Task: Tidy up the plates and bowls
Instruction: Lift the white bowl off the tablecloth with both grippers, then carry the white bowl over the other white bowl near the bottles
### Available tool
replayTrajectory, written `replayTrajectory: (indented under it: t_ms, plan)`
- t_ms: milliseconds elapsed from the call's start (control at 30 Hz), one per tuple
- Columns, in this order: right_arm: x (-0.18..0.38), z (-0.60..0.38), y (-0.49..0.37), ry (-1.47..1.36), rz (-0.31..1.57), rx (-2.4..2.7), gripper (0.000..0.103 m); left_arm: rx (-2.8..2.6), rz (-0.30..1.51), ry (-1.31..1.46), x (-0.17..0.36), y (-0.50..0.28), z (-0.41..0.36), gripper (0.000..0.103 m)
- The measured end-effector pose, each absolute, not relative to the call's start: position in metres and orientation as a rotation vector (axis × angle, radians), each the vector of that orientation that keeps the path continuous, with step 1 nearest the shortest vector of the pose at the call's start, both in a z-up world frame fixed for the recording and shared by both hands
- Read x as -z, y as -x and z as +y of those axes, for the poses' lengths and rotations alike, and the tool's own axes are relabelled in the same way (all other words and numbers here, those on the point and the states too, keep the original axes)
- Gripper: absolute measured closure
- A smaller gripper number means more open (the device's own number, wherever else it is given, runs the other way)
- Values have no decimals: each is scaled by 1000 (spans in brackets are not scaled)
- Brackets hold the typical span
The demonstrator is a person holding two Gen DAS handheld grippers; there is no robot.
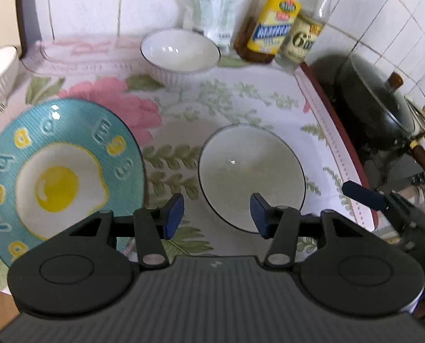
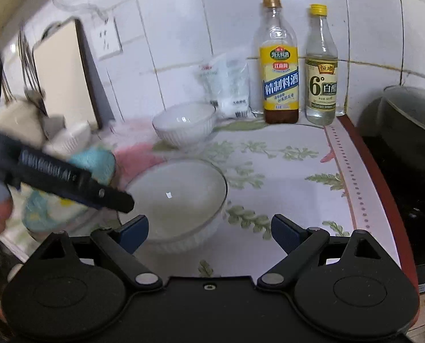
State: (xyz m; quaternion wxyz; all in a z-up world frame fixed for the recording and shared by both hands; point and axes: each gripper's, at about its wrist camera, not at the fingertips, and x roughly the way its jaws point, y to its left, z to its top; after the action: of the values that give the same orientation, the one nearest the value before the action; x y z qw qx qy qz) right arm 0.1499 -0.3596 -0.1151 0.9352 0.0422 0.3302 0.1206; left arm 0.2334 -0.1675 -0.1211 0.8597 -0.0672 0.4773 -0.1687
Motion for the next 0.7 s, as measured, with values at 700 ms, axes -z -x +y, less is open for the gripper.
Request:
replayTrajectory:
  t_ms: [700]
  plan:
    - [60,-351,-269,-172,673,-450,10,287,847,198,87,-308,-126,53]
